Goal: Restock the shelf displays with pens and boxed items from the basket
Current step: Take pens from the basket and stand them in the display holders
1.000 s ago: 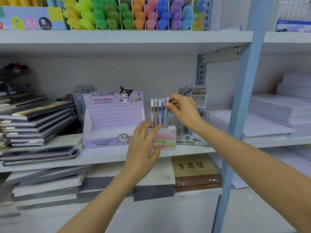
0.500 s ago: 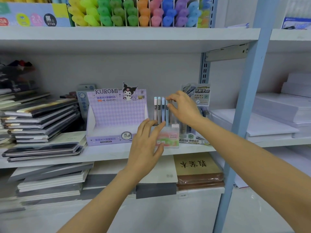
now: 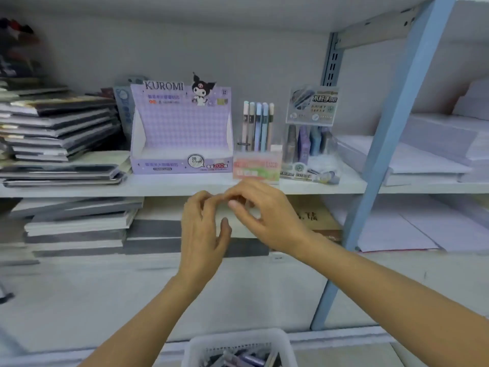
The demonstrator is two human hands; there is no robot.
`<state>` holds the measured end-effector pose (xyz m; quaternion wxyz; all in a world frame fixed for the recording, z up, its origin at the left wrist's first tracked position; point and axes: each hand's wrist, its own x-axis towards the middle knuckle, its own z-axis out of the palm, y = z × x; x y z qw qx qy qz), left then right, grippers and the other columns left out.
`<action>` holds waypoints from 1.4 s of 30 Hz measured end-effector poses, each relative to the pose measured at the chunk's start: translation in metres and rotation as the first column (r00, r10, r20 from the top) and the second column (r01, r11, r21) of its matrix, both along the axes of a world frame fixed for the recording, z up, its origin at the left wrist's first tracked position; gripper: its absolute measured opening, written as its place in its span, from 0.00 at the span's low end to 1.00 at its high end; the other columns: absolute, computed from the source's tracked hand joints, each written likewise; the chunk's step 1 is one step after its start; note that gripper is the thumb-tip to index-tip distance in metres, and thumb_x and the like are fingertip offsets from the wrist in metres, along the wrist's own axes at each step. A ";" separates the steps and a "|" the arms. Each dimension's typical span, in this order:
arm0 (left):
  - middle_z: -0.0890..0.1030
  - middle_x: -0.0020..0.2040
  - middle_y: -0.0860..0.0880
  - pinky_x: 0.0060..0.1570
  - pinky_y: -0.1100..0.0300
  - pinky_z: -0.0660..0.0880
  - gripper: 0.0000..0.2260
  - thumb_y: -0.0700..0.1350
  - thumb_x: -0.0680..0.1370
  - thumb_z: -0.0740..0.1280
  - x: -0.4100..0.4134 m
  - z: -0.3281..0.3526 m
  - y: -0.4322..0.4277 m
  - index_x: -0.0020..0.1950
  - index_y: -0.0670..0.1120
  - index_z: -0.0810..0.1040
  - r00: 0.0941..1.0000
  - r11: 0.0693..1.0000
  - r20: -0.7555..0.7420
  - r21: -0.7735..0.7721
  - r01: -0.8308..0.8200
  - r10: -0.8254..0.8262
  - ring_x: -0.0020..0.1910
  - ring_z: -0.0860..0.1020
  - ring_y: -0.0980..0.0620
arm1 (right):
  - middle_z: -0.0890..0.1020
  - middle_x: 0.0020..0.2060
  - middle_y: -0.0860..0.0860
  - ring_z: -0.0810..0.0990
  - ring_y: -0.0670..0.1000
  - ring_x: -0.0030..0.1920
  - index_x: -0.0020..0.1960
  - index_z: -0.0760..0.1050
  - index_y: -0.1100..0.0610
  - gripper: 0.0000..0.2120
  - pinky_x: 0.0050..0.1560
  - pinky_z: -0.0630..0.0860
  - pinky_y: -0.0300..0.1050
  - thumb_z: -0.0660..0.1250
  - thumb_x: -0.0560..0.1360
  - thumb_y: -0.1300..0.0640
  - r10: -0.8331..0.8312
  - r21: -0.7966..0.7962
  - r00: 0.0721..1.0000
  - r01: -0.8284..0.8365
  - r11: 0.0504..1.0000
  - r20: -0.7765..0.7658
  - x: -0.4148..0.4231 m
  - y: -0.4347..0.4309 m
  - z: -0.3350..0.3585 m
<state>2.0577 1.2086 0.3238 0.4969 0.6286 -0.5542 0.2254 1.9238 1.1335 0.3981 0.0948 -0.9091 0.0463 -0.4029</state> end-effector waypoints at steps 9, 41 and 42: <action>0.78 0.54 0.48 0.49 0.54 0.72 0.10 0.36 0.77 0.66 0.001 -0.218 0.073 0.56 0.46 0.78 0.968 0.781 -0.212 0.624 0.031 0.131 0.52 0.77 0.46 | 0.81 0.50 0.50 0.78 0.49 0.44 0.57 0.77 0.55 0.09 0.47 0.75 0.45 0.61 0.80 0.55 0.149 0.376 0.857 0.055 0.925 -0.493 0.000 0.013 -0.217; 0.65 0.74 0.40 0.68 0.42 0.66 0.17 0.40 0.78 0.67 -0.022 -0.357 0.116 0.66 0.43 0.75 0.885 0.471 -0.237 0.882 0.023 0.402 0.72 0.64 0.38 | 0.72 0.51 0.52 0.74 0.50 0.44 0.54 0.71 0.55 0.07 0.48 0.74 0.50 0.57 0.82 0.53 0.208 0.405 0.472 0.367 0.837 -0.857 0.007 0.000 -0.433; 0.68 0.71 0.39 0.66 0.41 0.68 0.16 0.38 0.77 0.69 -0.023 -0.354 0.112 0.65 0.42 0.76 0.886 0.504 -0.246 0.864 0.017 0.392 0.70 0.66 0.37 | 0.71 0.45 0.49 0.72 0.47 0.40 0.46 0.68 0.51 0.07 0.48 0.73 0.48 0.58 0.82 0.51 0.266 0.492 0.518 0.368 0.789 -0.813 0.006 -0.003 -0.426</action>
